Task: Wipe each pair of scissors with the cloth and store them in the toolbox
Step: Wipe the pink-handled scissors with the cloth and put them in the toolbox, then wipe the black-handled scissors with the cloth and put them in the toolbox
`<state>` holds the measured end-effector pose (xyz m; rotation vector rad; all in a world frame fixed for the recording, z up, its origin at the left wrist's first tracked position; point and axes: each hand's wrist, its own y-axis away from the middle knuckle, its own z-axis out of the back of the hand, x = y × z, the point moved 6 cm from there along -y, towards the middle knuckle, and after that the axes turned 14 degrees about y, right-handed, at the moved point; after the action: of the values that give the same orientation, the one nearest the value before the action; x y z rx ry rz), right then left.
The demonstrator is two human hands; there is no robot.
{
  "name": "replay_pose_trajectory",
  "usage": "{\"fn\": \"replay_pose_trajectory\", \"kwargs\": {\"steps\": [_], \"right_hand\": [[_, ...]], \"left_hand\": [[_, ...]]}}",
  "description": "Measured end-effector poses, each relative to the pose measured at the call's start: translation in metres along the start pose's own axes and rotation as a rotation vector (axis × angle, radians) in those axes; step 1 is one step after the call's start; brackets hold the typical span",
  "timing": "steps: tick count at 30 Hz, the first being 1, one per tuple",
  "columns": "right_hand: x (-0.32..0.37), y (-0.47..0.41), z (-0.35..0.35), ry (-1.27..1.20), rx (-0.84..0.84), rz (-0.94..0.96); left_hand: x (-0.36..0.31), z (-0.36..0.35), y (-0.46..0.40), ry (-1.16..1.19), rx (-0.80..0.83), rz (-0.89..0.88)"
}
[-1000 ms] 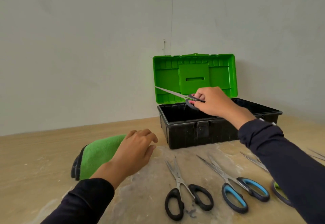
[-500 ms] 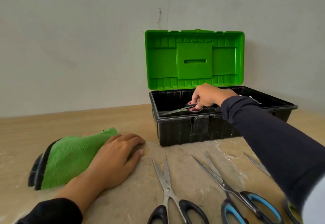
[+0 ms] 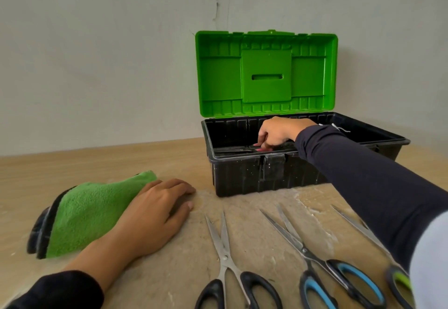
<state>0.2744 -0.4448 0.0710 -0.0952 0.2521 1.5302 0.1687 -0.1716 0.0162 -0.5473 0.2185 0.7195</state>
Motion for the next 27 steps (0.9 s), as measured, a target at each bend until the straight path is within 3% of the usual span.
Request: {"fn": "replay_pose_trajectory", "kwargs": {"steps": [3, 10, 16, 22, 24, 27], "right_hand": [[0.006, 0.016, 0.014, -0.055, -0.096, 0.034], [0.024, 0.084, 0.057, -0.232, -0.511, -0.003], [0.057, 0.154, 0.041, -0.353, -0.732, 0.0], [0.091, 0.21, 0.008, -0.307, -0.821, 0.038], [0.105, 0.224, 0.0, -0.305, -0.734, 0.085], [0.129, 0.236, -0.014, -0.328, -0.477, 0.163]], "left_hand": [[-0.001, 0.001, 0.0, -0.004, -0.005, 0.0], [-0.013, 0.007, 0.003, -0.04, -0.001, -0.003], [-0.033, 0.023, 0.019, -0.031, -0.048, -0.018], [-0.051, 0.022, 0.055, 0.011, -0.027, -0.025], [-0.054, 0.02, 0.067, 0.041, -0.027, -0.015], [-0.058, 0.016, 0.077, 0.072, -0.035, -0.014]]}}
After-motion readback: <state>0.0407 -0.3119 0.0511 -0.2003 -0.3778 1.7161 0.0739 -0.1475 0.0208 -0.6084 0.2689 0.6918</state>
